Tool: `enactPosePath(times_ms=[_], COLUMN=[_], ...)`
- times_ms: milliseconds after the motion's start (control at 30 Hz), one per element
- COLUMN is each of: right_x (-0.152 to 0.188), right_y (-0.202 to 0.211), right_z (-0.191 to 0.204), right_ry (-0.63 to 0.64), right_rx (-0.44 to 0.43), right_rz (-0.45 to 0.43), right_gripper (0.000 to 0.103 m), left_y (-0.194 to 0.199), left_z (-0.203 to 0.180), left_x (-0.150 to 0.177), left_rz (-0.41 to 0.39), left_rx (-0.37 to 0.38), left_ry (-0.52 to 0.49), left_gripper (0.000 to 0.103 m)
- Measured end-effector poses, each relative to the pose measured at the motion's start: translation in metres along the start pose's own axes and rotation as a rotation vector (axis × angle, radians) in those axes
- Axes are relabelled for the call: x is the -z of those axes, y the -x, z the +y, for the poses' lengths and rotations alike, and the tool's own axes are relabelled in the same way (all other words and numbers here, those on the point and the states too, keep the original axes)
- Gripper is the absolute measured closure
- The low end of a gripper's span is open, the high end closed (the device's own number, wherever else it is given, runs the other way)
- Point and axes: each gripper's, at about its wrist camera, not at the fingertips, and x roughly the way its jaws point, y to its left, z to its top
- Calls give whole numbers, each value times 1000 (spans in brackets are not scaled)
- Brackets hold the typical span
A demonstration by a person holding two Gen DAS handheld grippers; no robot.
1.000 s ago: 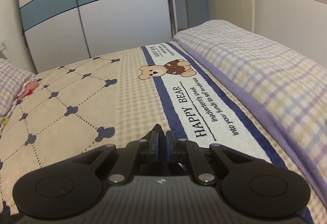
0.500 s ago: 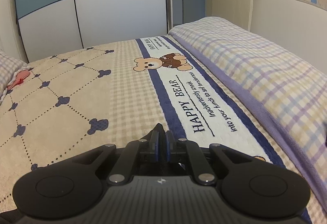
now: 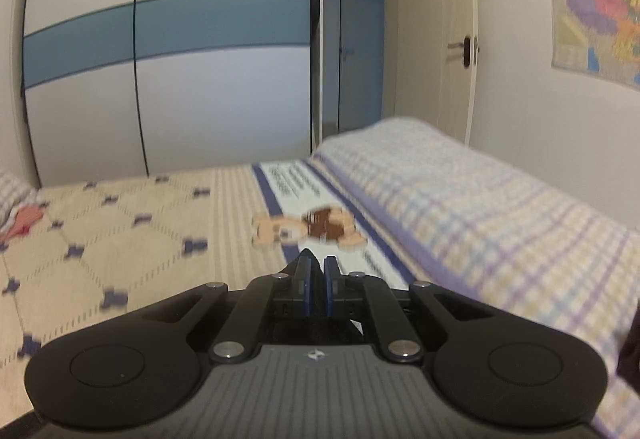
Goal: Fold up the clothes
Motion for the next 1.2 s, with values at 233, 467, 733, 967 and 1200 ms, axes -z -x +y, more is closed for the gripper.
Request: enactPosePath(times_ms=[233, 467, 733, 967, 1200], right_x=[-26, -8, 47, 74, 100], right_y=[-34, -67, -101, -142, -173], right_z=[32, 42, 21, 9, 18], right_ry=[97, 168, 179, 139, 124], right_rx=[23, 1, -80, -97, -72], right_rz=[-29, 38, 220, 339, 380], right_gripper=[103, 102, 67, 66, 66], left_y=[-26, -50, -54, -58, -59], left_z=[13, 3, 2, -1, -2], left_x=[-1, 16, 23, 26, 27], left_rz=[147, 316, 335, 356, 347], left_rx=[59, 85, 113, 104, 92], left_ry=[65, 34, 39, -20, -63], left_gripper=[95, 56, 55, 66, 72])
